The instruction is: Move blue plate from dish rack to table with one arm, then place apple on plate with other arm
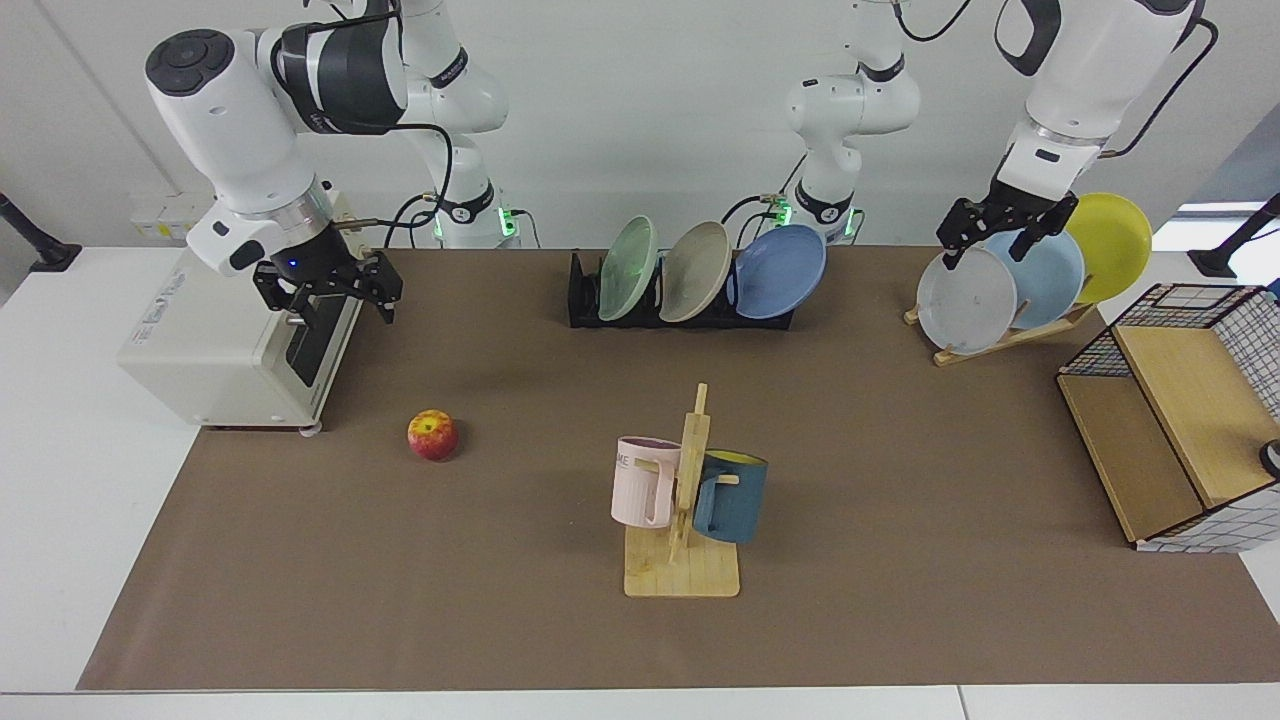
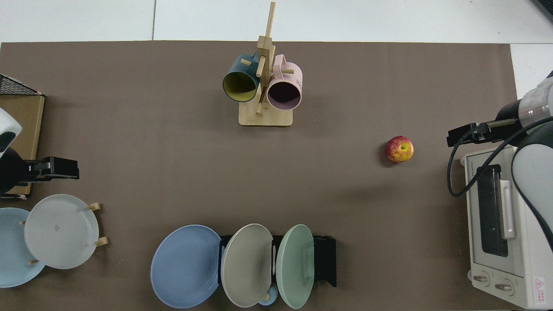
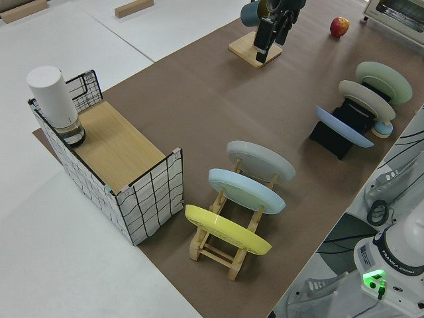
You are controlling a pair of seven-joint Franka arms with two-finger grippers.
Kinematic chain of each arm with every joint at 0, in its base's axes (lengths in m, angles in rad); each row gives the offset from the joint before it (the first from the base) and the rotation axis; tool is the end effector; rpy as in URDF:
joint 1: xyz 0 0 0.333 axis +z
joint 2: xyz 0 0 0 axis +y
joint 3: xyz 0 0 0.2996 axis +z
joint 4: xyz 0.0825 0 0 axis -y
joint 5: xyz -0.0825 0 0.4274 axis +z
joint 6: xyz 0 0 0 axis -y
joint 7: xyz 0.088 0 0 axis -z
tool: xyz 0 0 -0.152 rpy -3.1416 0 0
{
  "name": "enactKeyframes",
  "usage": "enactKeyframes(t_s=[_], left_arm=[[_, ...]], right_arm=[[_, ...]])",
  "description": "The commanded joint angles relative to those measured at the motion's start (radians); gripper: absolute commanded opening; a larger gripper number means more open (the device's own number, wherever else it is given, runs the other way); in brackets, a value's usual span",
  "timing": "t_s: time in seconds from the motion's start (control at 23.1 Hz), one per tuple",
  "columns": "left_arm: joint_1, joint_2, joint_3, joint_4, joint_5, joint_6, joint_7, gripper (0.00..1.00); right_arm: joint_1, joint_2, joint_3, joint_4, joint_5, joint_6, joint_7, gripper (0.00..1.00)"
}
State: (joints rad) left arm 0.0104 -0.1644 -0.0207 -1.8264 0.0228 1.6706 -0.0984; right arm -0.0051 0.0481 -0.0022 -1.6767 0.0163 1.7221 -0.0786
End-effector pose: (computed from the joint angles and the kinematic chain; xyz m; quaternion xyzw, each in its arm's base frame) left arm 0.5548 -0.0030 0.5341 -0.9990 -0.0431 -0.0050 0.0128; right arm 0.6194 -0.0023 0.4920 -0.9994 -0.0344 0.0010 0.0080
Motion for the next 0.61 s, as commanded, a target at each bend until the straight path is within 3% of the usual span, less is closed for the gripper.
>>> enactKeyframes(t_s=[0.0, 0.56], left_arm=[[0.013, -0.015, -0.012, -0.028, -0.012, 0.008, 0.014, 1.00], [0.013, -0.014, -0.010, -0.040, -0.006, 0.011, 0.013, 1.00]], right_arm=[[-0.004, -0.016, 0.005, -0.012, 0.005, -0.006, 0.016, 1.00], [-0.004, -0.016, 0.005, -0.012, 0.005, -0.006, 0.016, 1.00]])
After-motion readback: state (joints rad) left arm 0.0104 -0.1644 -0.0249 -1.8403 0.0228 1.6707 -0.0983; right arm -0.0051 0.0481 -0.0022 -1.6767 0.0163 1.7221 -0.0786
